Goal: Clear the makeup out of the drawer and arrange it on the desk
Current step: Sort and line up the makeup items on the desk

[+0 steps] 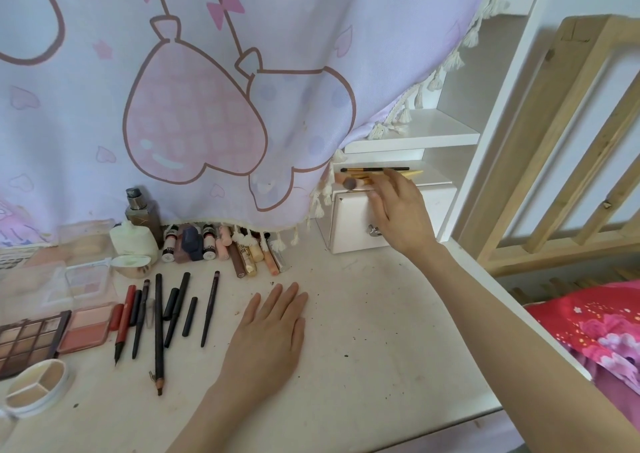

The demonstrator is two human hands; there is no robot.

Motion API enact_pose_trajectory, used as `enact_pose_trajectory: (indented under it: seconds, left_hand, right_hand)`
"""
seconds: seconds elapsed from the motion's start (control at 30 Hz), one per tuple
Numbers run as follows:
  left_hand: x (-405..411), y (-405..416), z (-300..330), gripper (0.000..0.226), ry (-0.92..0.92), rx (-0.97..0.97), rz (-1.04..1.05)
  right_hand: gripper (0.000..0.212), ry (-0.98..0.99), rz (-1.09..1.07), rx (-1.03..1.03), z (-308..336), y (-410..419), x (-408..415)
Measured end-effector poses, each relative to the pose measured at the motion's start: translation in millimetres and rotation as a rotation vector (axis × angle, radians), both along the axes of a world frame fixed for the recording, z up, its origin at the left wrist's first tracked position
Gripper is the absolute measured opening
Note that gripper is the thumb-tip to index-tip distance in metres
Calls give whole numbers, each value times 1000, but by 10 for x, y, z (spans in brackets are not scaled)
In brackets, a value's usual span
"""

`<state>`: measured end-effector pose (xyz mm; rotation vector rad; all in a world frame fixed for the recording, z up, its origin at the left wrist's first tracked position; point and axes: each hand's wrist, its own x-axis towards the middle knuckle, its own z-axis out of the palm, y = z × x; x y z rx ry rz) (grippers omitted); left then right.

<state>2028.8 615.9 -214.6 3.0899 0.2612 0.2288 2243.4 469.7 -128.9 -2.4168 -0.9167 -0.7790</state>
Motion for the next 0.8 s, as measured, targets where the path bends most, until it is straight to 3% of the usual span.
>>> enact_pose_trajectory:
  seconds: [0.2,0.33,0.43,0.6,0.73,0.8]
  left_hand:
    - [-18,3,12,48,51,-3,-3]
    - [-29,-12,36,63,112,-34,3]
    - [-8,9,28,64,50,-68,28]
    - [0,-13,13,83,-64,-129,-14]
    - [14,-7,17,71,-87,-118,-3]
    - [21,-6,-10,75,-117,-151,-12]
  right_hand:
    - [64,49,-56,-133,2,38,40]
    - [48,73,14,-44,26,61,9]
    - [51,9,109,7,-57,38,-55]
    - [45,-49,77,23,-66,24,-75]
    - [48,-29,51,-79,-56,-10,-67]
    - [45,-24,32,-99,-55,-3,-77]
